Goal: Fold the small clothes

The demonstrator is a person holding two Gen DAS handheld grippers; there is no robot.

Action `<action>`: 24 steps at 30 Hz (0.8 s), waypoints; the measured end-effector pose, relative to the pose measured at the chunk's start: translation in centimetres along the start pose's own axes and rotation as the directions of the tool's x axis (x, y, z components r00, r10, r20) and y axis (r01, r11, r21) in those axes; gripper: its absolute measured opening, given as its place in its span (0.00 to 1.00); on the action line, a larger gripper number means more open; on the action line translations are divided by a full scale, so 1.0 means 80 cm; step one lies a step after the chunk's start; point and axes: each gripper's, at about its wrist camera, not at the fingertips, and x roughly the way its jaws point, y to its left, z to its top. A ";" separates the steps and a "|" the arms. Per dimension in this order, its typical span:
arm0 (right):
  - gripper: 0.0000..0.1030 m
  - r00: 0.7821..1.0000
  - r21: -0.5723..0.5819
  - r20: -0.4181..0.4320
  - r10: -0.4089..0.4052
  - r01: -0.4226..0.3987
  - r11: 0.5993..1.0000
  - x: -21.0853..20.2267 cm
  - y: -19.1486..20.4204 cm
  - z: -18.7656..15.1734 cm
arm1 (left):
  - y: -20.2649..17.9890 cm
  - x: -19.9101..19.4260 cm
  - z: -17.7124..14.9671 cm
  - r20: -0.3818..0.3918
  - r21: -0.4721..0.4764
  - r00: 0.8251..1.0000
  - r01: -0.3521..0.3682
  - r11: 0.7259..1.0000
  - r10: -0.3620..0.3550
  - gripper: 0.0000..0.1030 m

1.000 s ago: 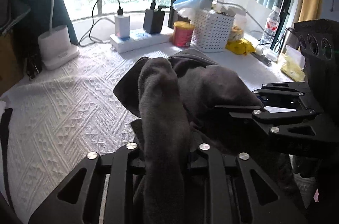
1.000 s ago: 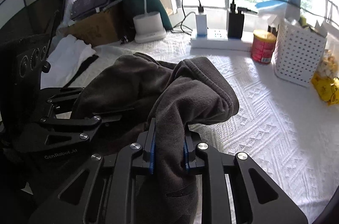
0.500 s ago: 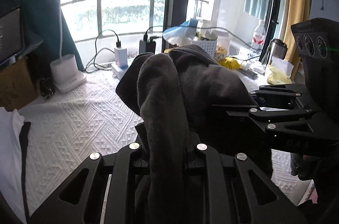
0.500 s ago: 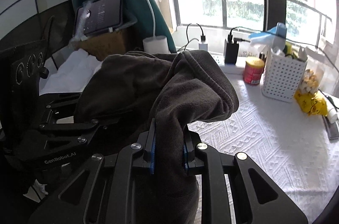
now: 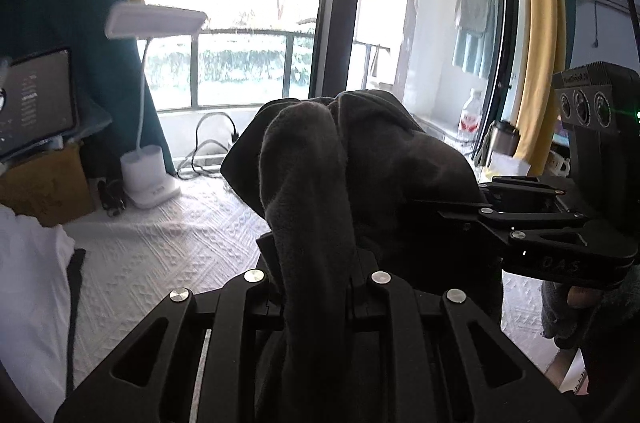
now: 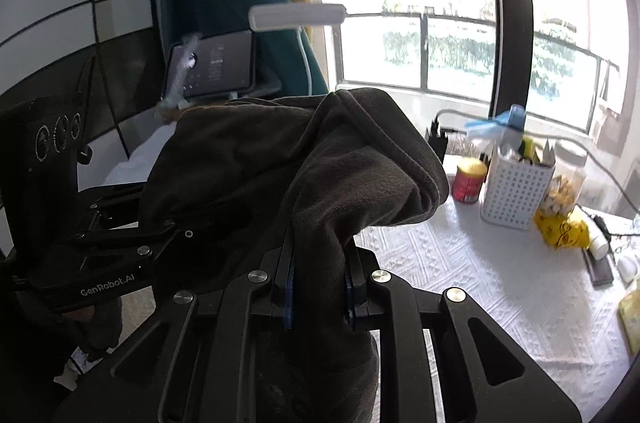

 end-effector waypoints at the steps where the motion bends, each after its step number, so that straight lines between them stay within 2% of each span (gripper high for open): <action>1: 0.19 1.000 -0.006 0.009 -0.002 0.002 1.000 -0.005 0.004 0.002 | 0.001 -0.004 0.002 0.009 -0.003 1.000 0.006 1.000 -0.006 0.17; 13: 0.18 0.995 -0.070 0.104 -0.009 0.016 0.997 -0.062 0.053 0.026 | -0.002 -0.071 0.014 0.132 -0.005 0.991 0.003 1.000 -0.003 0.16; 24: 0.18 0.981 -0.126 0.194 0.018 0.007 0.992 -0.102 0.098 0.048 | 0.013 -0.129 0.029 0.239 0.010 0.970 -0.052 0.999 0.049 0.16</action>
